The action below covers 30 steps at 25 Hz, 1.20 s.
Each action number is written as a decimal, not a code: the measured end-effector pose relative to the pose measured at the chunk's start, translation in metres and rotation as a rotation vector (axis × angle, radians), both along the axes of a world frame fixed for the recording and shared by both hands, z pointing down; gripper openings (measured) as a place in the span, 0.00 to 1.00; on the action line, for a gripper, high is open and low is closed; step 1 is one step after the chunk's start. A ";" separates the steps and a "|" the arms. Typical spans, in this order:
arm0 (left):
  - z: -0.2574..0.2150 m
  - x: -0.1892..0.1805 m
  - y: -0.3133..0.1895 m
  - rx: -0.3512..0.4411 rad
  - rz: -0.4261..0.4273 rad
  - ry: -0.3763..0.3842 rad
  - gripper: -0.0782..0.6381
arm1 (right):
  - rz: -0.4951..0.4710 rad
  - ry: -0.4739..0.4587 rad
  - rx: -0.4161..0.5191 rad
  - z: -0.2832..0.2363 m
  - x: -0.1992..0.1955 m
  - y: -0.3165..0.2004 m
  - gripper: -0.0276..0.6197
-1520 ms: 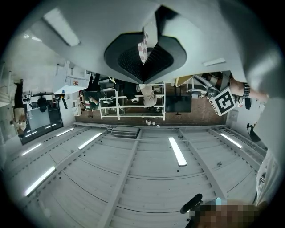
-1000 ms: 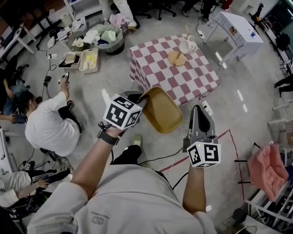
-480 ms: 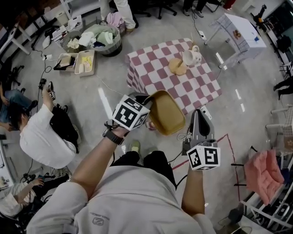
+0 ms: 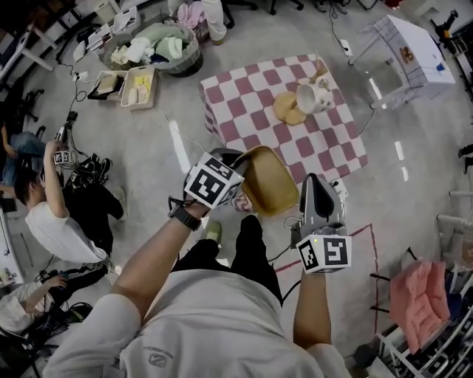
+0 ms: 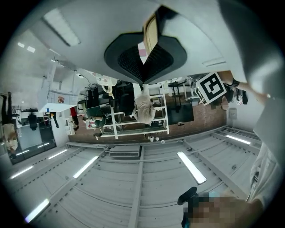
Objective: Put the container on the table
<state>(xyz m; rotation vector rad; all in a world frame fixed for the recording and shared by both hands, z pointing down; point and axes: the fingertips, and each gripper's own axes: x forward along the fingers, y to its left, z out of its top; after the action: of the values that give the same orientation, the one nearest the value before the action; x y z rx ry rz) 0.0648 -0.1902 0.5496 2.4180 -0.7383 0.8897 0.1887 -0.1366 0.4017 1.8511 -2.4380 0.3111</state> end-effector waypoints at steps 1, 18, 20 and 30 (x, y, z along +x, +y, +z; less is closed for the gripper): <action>0.008 0.006 -0.007 -0.007 -0.010 -0.009 0.14 | -0.019 0.004 -0.010 0.006 0.005 -0.010 0.06; 0.134 0.067 -0.086 -0.127 -0.108 -0.108 0.14 | -0.201 -0.046 -0.156 0.131 0.046 -0.116 0.06; 0.150 0.071 -0.090 -0.142 -0.106 -0.115 0.14 | -0.211 -0.045 -0.176 0.146 0.046 -0.120 0.06; 0.216 0.076 -0.111 -0.186 -0.117 -0.165 0.14 | -0.224 -0.078 -0.235 0.202 0.047 -0.144 0.06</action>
<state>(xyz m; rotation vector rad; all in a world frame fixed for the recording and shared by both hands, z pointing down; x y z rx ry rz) 0.1403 -0.3017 0.7658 2.1365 -0.8095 1.0700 0.2358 -0.2808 0.6040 1.4845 -2.5005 0.6324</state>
